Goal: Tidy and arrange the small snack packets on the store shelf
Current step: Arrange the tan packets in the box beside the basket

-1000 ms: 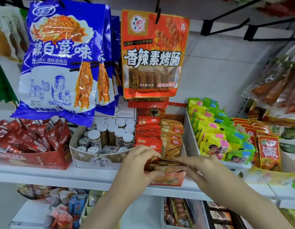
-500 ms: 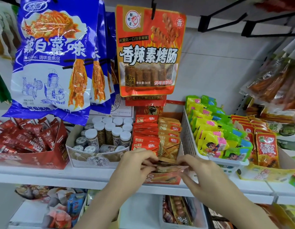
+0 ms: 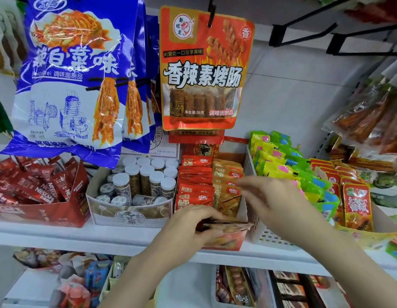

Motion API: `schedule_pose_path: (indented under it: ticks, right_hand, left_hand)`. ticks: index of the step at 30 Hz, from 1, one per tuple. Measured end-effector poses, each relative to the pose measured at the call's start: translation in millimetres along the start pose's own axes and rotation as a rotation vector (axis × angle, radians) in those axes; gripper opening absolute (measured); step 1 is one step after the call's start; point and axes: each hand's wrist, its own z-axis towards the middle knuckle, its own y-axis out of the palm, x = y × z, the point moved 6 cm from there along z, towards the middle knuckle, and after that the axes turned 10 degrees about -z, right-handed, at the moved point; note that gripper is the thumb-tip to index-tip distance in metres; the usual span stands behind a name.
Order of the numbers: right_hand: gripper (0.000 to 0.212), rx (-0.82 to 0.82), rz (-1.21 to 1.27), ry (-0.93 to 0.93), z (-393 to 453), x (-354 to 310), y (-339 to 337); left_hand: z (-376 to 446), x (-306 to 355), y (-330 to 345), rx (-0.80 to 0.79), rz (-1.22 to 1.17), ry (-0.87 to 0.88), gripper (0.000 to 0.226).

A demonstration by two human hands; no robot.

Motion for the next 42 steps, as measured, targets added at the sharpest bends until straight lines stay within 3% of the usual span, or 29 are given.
schedule_pose_path:
  ticks: [5,8,16,23,27,33,42]
  right_hand:
    - [0.031,-0.172,-0.248,0.144,51.8,-2.6,29.6]
    - [0.029,-0.181,-0.324,0.177,56.4,-1.9,41.9]
    - [0.031,-0.139,-0.175,0.289,57.9,15.1,53.1]
    - [0.046,0.002,-0.155,0.285,56.9,15.0,51.4]
    - [0.030,0.016,-0.133,0.284,58.9,15.9,52.6]
    - [0.024,0.077,-0.112,0.273,56.2,16.8,48.1]
    - [0.011,0.393,-0.110,0.177,43.3,8.4,-37.0]
  left_hand:
    - [-0.3,-2.1,-2.1,0.014,-0.059,-0.018,0.034]
    - [-0.9,-4.3,-8.2,0.014,-0.141,-0.042,0.034]
    - [-3.9,-5.3,-16.3,0.036,-0.337,-0.087,0.023]
    - [-3.5,-3.5,-16.0,0.042,-0.356,-0.110,0.022]
    - [-3.7,-3.5,-17.2,0.034,-0.365,-0.096,0.024]
    - [-3.0,-1.9,-18.0,0.043,-0.381,-0.107,0.021]
    - [0.3,1.0,-21.9,0.121,-0.410,-0.094,0.013]
